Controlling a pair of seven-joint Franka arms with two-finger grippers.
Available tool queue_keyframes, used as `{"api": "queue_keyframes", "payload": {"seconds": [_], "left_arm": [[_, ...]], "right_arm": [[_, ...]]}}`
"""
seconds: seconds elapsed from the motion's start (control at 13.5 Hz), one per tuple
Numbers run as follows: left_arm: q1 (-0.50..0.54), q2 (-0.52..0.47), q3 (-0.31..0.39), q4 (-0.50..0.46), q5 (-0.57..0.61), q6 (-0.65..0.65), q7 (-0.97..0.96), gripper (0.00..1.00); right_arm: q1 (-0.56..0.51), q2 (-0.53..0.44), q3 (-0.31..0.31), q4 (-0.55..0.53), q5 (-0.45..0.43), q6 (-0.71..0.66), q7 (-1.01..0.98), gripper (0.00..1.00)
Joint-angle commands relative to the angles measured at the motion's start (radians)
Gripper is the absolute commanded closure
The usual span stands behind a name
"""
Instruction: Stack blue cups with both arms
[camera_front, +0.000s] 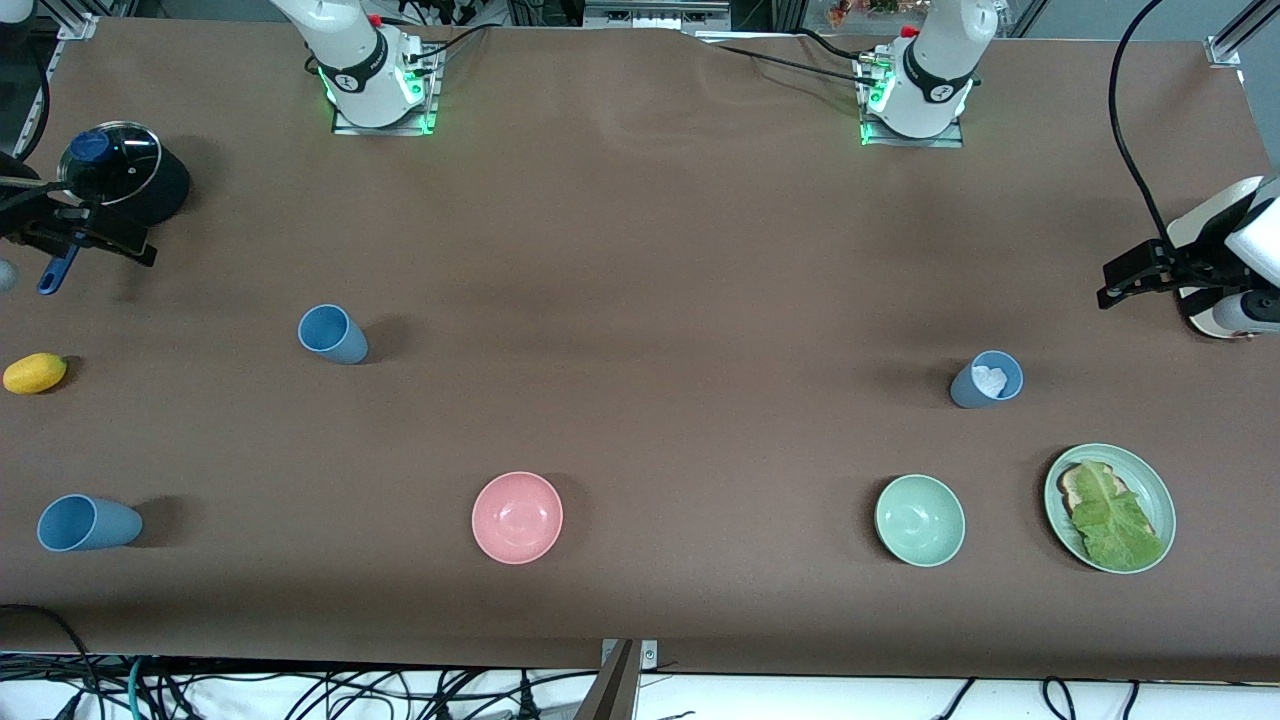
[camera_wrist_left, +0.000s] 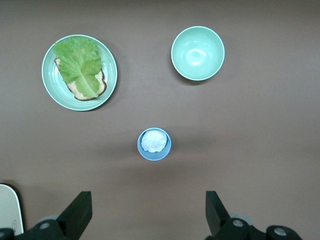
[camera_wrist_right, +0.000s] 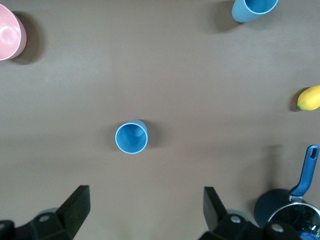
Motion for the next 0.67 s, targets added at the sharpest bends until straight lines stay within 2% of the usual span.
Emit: {"api": "queue_keyframes", "payload": {"seconds": [0.0, 0.59], "left_arm": [[-0.005, 0.005, -0.001, 0.016, 0.001, -0.001, -0.055, 0.0], [-0.003, 0.005, -0.014, 0.016, 0.001, -0.001, -0.093, 0.0]], "right_arm": [[-0.003, 0.009, 0.005, 0.029, 0.008, -0.025, 0.012, 0.0], [-0.003, 0.009, 0.004, 0.029, 0.008, -0.025, 0.012, 0.0]]}}
